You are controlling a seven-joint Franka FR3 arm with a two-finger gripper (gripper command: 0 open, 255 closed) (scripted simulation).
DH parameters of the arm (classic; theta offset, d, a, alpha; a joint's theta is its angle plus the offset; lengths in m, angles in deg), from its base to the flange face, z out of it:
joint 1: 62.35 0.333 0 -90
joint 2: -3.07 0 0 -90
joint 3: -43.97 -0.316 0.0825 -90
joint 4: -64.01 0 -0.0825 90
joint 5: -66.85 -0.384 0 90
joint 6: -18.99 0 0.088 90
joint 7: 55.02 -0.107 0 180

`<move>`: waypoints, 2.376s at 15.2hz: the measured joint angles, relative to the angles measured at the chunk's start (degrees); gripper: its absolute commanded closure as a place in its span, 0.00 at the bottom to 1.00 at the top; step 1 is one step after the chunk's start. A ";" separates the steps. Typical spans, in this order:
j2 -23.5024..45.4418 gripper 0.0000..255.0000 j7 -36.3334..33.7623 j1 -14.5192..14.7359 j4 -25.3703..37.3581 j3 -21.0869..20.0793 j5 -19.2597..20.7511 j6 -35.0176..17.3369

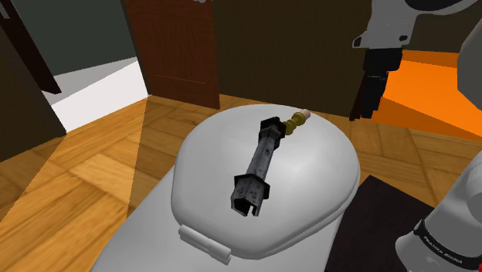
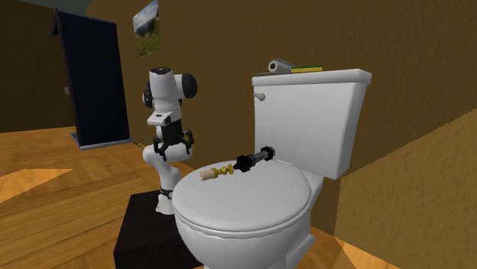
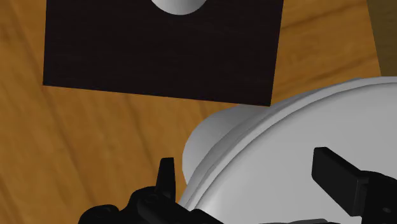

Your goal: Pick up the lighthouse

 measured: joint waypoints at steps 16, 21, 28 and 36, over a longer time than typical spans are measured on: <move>-1.36 0.00 -49.75 -5.80 5.44 -27.08 -16.13 -4.21; 4.36 0.00 -67.72 -11.26 13.95 -37.35 -17.42 -5.67; 18.15 0.00 -93.50 -24.38 28.89 -55.95 -12.16 -8.58; 19.07 0.00 -95.99 -25.51 24.90 -59.09 -12.17 -13.97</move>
